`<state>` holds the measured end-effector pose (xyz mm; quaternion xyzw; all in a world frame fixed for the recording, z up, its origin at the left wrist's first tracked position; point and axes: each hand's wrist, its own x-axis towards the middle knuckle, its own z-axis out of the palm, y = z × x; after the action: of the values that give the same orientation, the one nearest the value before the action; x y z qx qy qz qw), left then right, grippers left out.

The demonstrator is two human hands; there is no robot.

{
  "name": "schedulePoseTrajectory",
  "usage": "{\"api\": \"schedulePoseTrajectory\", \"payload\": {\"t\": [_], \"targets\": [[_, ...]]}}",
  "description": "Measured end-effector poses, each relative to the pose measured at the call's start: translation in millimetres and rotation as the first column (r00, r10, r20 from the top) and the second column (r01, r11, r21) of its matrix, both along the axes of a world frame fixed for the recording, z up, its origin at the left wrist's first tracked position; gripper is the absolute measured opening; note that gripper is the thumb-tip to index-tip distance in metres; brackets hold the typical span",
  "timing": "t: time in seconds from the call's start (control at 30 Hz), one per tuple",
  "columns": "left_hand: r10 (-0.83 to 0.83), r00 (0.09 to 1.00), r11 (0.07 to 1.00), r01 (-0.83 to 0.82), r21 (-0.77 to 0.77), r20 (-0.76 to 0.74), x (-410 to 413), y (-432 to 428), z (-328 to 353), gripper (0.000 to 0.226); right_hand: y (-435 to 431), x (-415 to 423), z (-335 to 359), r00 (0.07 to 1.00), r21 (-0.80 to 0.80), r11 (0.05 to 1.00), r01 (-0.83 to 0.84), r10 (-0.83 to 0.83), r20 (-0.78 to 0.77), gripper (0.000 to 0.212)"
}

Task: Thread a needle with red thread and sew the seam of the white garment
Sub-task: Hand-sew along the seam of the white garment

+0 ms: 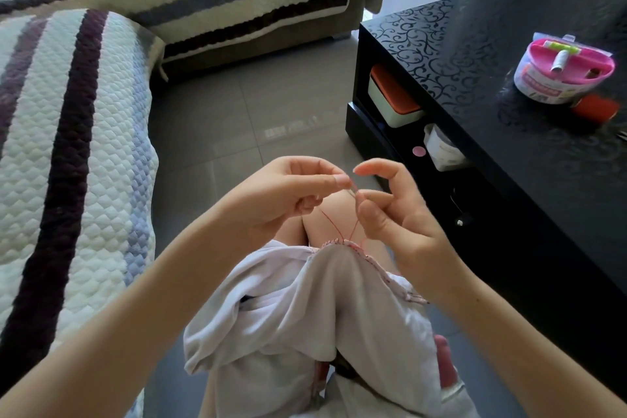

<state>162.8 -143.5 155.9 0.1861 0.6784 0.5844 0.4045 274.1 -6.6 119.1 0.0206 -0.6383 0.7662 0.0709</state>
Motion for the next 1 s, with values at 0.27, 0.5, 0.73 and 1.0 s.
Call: {"api": "schedulePoseTrajectory", "payload": {"t": [0.27,0.5,0.73,1.0], "targets": [[-0.161,0.986,0.982,0.164,-0.088,0.046,28,-7,-31,0.018,28,-3,23,0.975,0.204,0.955,0.216,-0.199,-0.099,0.018],[0.007,0.994,1.0,-0.009,0.013,0.113,41,-10,-38,0.016,63,-26,48,0.987,-0.174,0.971,0.161,-0.159,0.03,0.02],[0.061,0.994,0.997,-0.057,-0.042,0.092,42,-12,-39,0.026,102,-88,48,0.965,-0.202,0.952,0.231,-0.197,0.176,0.025],[0.027,0.991,0.988,-0.007,-0.156,0.13,40,-16,-37,0.022,130,-136,39,0.92,-0.211,0.903,0.374,-0.333,0.205,0.03]]}}
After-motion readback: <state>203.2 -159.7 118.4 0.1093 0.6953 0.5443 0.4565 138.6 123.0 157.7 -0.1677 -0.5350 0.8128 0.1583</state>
